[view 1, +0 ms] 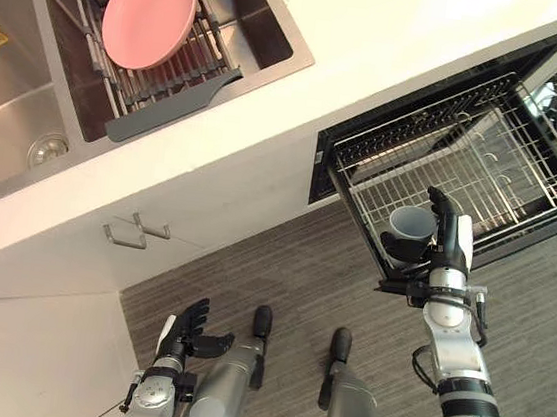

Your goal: Walk over to the sink, pick up the cup, carry it to the dishwasher, place the cup inside the dishwasher, then close the dishwasher door

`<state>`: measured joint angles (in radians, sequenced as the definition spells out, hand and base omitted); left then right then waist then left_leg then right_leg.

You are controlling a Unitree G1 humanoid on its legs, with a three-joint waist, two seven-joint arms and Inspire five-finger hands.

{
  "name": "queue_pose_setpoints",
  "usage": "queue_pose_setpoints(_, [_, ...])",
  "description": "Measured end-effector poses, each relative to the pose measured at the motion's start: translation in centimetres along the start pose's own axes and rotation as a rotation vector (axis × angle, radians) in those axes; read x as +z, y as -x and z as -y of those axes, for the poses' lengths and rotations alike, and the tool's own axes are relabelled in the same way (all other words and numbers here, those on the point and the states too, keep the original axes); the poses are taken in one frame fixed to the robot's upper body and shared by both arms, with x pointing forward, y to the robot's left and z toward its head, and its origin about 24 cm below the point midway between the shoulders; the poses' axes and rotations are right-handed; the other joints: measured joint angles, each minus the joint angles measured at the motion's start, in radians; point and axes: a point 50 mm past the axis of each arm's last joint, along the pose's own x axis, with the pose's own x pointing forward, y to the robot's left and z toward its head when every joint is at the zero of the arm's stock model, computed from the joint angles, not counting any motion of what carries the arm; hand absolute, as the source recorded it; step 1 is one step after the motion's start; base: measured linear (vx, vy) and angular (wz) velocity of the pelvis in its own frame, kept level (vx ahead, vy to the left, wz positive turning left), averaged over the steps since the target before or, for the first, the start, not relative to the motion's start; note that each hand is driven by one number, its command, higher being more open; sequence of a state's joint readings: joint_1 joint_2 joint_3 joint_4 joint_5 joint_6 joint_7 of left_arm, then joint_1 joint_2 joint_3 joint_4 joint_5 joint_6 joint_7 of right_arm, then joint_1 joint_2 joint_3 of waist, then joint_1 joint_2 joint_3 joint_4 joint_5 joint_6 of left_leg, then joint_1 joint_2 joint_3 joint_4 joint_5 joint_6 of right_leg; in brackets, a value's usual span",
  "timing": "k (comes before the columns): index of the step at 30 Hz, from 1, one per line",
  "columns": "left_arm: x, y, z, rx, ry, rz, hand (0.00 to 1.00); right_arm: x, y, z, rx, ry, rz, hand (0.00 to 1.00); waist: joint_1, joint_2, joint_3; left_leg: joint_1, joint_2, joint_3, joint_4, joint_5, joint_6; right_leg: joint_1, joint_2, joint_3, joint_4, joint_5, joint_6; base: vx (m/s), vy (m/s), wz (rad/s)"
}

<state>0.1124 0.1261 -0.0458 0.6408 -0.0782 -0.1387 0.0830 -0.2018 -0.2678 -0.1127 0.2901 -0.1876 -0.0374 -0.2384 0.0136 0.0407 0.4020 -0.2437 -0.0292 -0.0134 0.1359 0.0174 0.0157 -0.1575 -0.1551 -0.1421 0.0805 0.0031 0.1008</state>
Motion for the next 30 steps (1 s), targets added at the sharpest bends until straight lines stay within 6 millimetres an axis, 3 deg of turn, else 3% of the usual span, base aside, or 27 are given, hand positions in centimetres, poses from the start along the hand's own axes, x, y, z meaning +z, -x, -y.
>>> queue_pose_setpoints(4, [-0.5, 0.2, -0.1, 0.001, -0.001, -0.019, 0.9, -1.1, 2.1, -0.3, 0.008, -0.018, -0.028, 0.9, -0.002, -0.021, -0.047, 0.013, 0.005, 0.006, -0.016, 0.007, -0.004, 0.009, 0.006, 0.006, -0.015, 0.007, -0.002, -0.03, -0.011, -0.05])
queue_pose_setpoints(9, [-1.4, 0.5, -0.1, 0.002, -0.004, -0.064, 0.9, -1.0, 4.3, -0.7, 0.025, -0.053, -0.021, 0.9, -0.002, -0.021, -0.104, 0.042, 0.013, 0.01, -0.034, 0.01, -0.007, 0.039, 0.015, 0.009, -0.04, 0.018, -0.005, -0.03, -0.013, -0.04])
queue_pose_setpoints(20, [-3.5, 1.8, 0.5, -0.005, 0.001, -0.14, 0.9, 0.4, 6.3, 0.6, -0.045, -0.113, 0.048, 0.9, -0.005, -0.032, -0.166, 0.116, 0.026, 0.035, -0.086, 0.01, -0.012, 0.096, 0.029, 0.029, -0.089, 0.023, -0.013, 0.02, -0.012, -0.08])
queue_pose_setpoints(30, [-4.7, 2.1, 0.4, -0.002, -0.004, -0.19, 0.9, -1.3, 6.9, 0.2, -0.024, -0.041, -0.02, 0.9, -0.01, -0.033, -0.21, 0.124, 0.026, 0.036, -0.092, 0.009, -0.013, 0.106, 0.03, 0.029, -0.098, 0.022, -0.013, 0.0, -0.001, 0.0])
